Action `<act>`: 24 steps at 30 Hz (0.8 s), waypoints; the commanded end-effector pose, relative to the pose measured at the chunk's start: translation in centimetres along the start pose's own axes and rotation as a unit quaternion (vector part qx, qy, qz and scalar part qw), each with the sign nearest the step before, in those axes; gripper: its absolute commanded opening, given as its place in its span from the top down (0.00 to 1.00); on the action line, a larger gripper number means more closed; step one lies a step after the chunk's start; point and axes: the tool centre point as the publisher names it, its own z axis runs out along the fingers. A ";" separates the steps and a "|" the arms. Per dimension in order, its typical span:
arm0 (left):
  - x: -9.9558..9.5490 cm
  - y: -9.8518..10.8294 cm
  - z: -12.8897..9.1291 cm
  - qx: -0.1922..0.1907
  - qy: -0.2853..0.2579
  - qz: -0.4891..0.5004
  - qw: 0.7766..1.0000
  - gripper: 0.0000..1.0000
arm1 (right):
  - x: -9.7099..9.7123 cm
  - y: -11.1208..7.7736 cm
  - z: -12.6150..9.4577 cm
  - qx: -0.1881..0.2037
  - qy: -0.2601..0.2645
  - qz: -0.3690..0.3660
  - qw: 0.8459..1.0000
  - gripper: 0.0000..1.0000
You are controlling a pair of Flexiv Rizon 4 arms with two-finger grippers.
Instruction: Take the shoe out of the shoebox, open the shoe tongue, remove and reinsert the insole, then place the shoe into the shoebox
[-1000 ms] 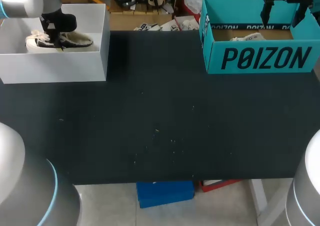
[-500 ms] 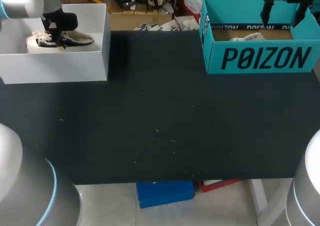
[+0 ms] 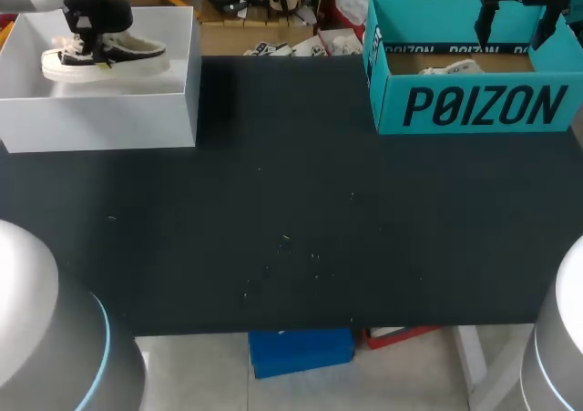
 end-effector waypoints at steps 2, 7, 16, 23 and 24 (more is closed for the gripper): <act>1.9 -0.4 -5.0 -0.008 -0.035 -0.003 0.999 1.00 | 0.0 0.0 0.0 0.000 0.000 0.000 1.000 0.00; 3.1 -1.1 -8.8 -0.011 -0.061 -0.015 0.998 1.00 | 0.0 0.0 0.0 0.000 0.000 0.000 1.000 0.00; 8.4 -3.5 -15.4 -0.014 -0.109 -0.027 0.994 1.00 | 0.0 0.0 0.0 0.000 0.000 0.000 1.000 0.00; 14.2 -7.1 -18.6 -0.012 -0.134 -0.031 0.990 1.00 | 0.0 0.0 0.0 0.000 0.000 0.000 1.000 0.00; 15.1 -7.7 -18.9 -0.013 -0.138 -0.029 0.990 1.00 | 0.0 0.0 0.0 0.000 0.000 0.000 1.000 0.00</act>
